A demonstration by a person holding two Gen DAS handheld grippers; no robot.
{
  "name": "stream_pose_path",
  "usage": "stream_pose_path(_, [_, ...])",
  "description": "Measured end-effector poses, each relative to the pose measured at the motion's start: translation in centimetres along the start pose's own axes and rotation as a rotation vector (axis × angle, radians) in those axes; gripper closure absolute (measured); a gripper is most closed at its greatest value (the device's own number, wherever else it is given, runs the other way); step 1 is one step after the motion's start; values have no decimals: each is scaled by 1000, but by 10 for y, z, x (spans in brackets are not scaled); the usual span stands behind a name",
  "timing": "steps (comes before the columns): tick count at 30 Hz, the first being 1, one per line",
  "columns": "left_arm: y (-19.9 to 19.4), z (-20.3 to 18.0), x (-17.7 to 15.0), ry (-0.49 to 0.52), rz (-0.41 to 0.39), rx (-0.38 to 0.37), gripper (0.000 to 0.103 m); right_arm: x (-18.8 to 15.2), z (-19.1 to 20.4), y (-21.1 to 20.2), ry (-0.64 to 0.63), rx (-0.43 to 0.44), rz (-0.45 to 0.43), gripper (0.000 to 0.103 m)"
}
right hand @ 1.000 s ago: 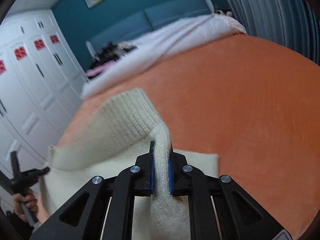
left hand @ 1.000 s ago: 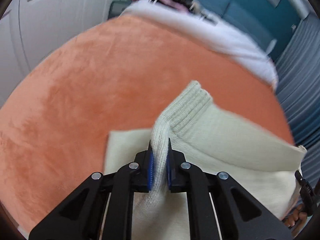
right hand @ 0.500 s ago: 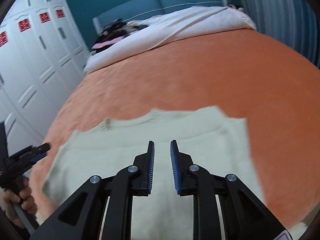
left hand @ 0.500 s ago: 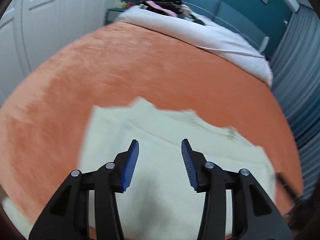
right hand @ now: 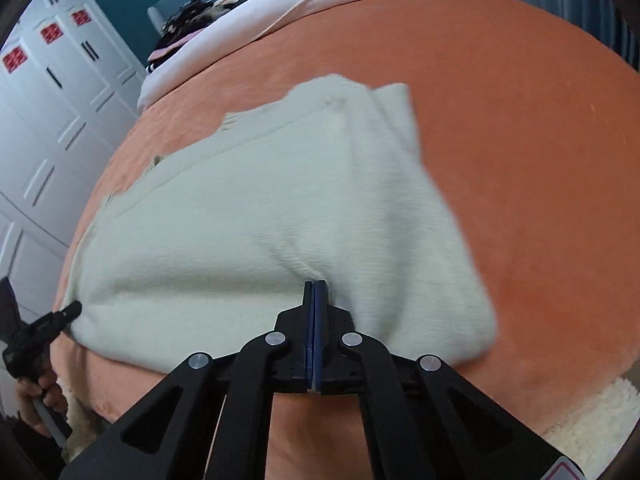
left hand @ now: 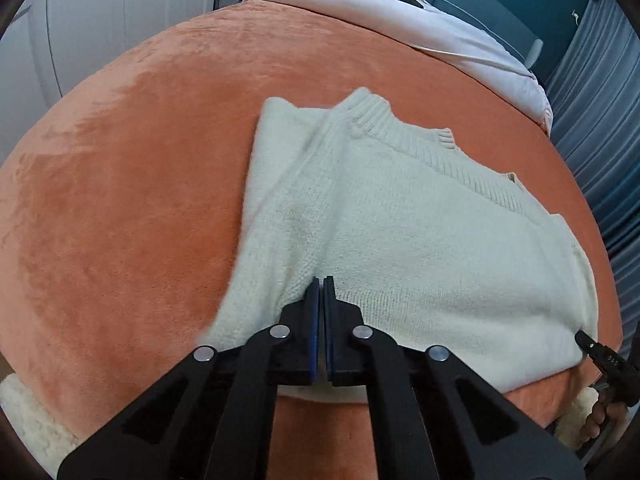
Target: Fold small clothes
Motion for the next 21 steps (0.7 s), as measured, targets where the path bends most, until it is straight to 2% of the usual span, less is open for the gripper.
stream_pose_path(3, [-7, -2, 6, -59, -2, 4, 100, 6, 19, -5, -30, -35, 5, 103])
stream_pose_path(4, [-14, -5, 12, -85, -11, -6, 91, 14, 30, -8, -46, -30, -17, 95])
stream_pose_path(5, [-22, -8, 21, -101, -37, -21, 68, 25, 44, -11, -66, -13, -52, 89])
stream_pose_path(6, [-27, -13, 32, -111, -68, -26, 56, 41, 52, -14, -83, -1, -89, 82])
stream_pose_path(7, [-31, -19, 47, -113, -103, -16, 41, 55, 58, -17, -91, 5, -126, 69])
stream_pose_path(8, [-32, -25, 62, -108, -129, -4, 31, 76, 61, -16, -89, 2, -168, 61])
stream_pose_path(9, [-27, -31, 79, -95, -141, 8, 27, 91, 58, -18, -88, -7, -195, 49])
stream_pose_path(10, [-20, -38, 93, -81, -145, 20, 21, 108, 60, -11, -92, -17, -204, 41])
stream_pose_path(11, [-10, -43, 105, -74, -147, 45, 19, 123, 57, 3, -91, -29, -194, 39])
stream_pose_path(13, [23, -52, 126, -54, -93, 75, 19, 146, 42, 37, -55, -72, -133, 37])
stream_pose_path(15, [61, -57, 132, -38, 21, 73, 23, 157, 27, 72, -7, -97, -44, 38])
stream_pose_path(16, [77, -57, 131, -43, 78, 69, 49, 154, 20, 82, 18, -104, -2, 58])
stream_pose_path(17, [87, -56, 130, -55, 125, 57, 66, 154, 22, 86, 24, -63, 8, 74])
stream_pose_path(18, [84, -52, 132, -83, 118, 33, 73, 157, 31, 78, 2, -22, -23, 91])
stream_pose_path(19, [74, -49, 137, -109, 89, -8, 92, 163, 42, 62, -37, 3, -85, 92])
stream_pose_path(21, [58, -41, 146, -129, 40, -41, 92, 169, 48, 33, -55, 49, -179, 93])
Point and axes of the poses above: each gripper's, at about its wrist camera, not at the fingertips, and y roughly the way its jaws point, z to its left, x to its top, the point moved 3 cm from there along y, roughly the way its jaws point, and after that the axes turned 15 degrees about x, right-handed, at the moved point
